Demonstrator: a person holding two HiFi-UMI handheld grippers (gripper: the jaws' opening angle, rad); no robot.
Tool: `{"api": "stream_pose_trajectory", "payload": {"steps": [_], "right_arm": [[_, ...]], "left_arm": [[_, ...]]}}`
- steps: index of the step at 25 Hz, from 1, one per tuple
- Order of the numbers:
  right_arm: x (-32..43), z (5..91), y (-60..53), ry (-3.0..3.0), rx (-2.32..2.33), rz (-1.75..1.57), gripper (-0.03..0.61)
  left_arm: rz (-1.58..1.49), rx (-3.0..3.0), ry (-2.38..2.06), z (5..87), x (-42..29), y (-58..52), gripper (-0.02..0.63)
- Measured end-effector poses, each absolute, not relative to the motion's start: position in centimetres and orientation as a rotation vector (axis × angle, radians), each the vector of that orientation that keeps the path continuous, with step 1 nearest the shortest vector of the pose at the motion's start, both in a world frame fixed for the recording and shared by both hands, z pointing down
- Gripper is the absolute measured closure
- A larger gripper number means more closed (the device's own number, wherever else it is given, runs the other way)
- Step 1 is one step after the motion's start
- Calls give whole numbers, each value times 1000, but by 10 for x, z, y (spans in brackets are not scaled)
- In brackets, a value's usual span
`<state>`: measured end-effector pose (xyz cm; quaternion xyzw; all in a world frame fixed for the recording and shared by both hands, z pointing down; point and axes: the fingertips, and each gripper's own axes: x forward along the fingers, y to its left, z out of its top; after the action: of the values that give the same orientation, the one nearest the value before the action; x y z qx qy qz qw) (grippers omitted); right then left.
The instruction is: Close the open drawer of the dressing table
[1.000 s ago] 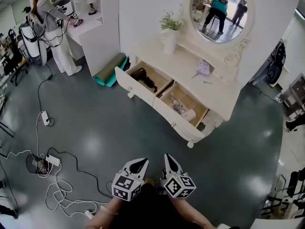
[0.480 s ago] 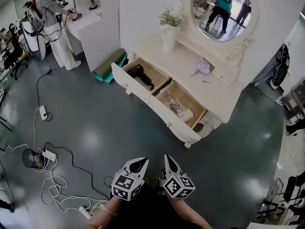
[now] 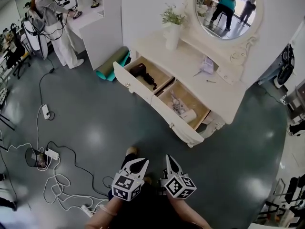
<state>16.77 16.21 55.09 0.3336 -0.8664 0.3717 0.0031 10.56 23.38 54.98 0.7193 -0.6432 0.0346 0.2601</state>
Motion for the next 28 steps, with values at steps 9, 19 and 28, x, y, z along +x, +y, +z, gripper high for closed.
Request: {"api": "stream_pose_trajectory", "payload": {"steps": [9, 19, 28], "right_arm": [[126, 559, 149, -2698, 974, 1179, 561], [63, 568, 115, -2668, 911, 1190, 561], [26, 562, 64, -2664, 998, 1187, 561]], "left_arm": [[97, 1909, -1746, 556, 74, 220, 598], [87, 1859, -1767, 557, 14, 182, 598], [95, 1918, -1737, 546, -36, 124, 598]]}}
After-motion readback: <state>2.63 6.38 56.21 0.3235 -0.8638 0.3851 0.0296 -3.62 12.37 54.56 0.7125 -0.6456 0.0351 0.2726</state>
